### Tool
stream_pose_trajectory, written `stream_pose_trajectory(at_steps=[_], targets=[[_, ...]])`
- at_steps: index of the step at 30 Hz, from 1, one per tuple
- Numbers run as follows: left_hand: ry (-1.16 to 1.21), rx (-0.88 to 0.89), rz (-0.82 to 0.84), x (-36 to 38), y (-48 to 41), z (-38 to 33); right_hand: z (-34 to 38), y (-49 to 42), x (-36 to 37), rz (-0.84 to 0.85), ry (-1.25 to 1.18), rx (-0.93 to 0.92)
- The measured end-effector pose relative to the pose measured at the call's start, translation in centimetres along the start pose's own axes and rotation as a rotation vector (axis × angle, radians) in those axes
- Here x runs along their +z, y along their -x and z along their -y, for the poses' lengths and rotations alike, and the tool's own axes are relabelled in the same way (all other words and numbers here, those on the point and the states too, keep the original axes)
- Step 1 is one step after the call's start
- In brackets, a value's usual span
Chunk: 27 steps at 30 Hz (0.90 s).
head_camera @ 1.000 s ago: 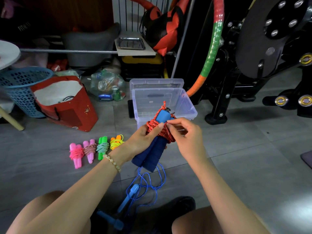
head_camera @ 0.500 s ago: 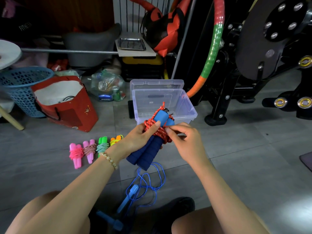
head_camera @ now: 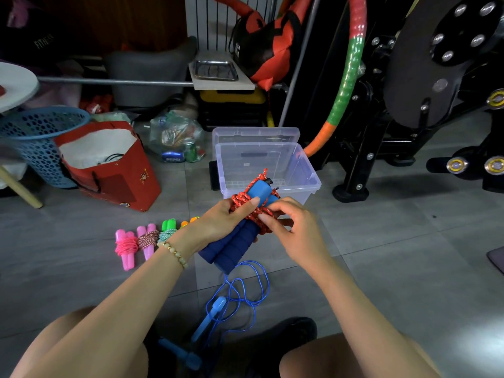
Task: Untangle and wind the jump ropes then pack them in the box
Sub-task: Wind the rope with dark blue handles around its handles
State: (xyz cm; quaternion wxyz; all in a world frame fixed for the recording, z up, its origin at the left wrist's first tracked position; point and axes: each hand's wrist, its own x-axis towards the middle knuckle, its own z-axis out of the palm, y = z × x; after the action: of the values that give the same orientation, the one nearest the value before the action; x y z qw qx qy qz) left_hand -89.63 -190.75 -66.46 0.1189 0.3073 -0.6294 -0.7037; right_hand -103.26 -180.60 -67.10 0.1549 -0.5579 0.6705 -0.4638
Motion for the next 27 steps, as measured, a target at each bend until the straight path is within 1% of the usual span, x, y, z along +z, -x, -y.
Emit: stream_pose_trajectory(at_steps=[4,9,13,15,19,21,22,24,27], targets=[[0.005,-0.01,-0.013,-0.1,-0.1,-0.1,-0.1,0.0,0.4,-0.061,-0.01,0.033],[-0.025,-0.016,-0.028,0.0,-0.4,0.2,-0.1,0.0,0.6,-0.073,0.137,-0.072],[0.002,0.018,-0.032,0.0,-0.4,0.1,0.2,-0.1,0.9,-0.061,0.142,-0.095],[-0.002,0.041,-0.032,-0.1,-0.4,-0.1,0.3,-0.1,1.0,-0.034,0.075,-0.042],[-0.033,0.052,-0.003,-0.4,-0.6,-0.1,0.1,-0.3,0.5,0.08,-0.137,0.195],[-0.033,0.047,-0.011,-0.2,-0.7,0.3,-0.1,-0.3,0.4,0.112,-0.161,0.208],[-0.008,0.03,-0.035,0.1,-0.7,0.5,-0.1,-0.1,0.5,0.103,-0.134,0.182],[0.074,-0.017,-0.094,0.9,-0.8,0.7,-0.1,0.2,0.9,0.032,-0.07,0.129],[0.142,-0.058,-0.121,1.3,-0.8,0.9,0.0,0.3,1.6,-0.063,-0.066,0.119]])
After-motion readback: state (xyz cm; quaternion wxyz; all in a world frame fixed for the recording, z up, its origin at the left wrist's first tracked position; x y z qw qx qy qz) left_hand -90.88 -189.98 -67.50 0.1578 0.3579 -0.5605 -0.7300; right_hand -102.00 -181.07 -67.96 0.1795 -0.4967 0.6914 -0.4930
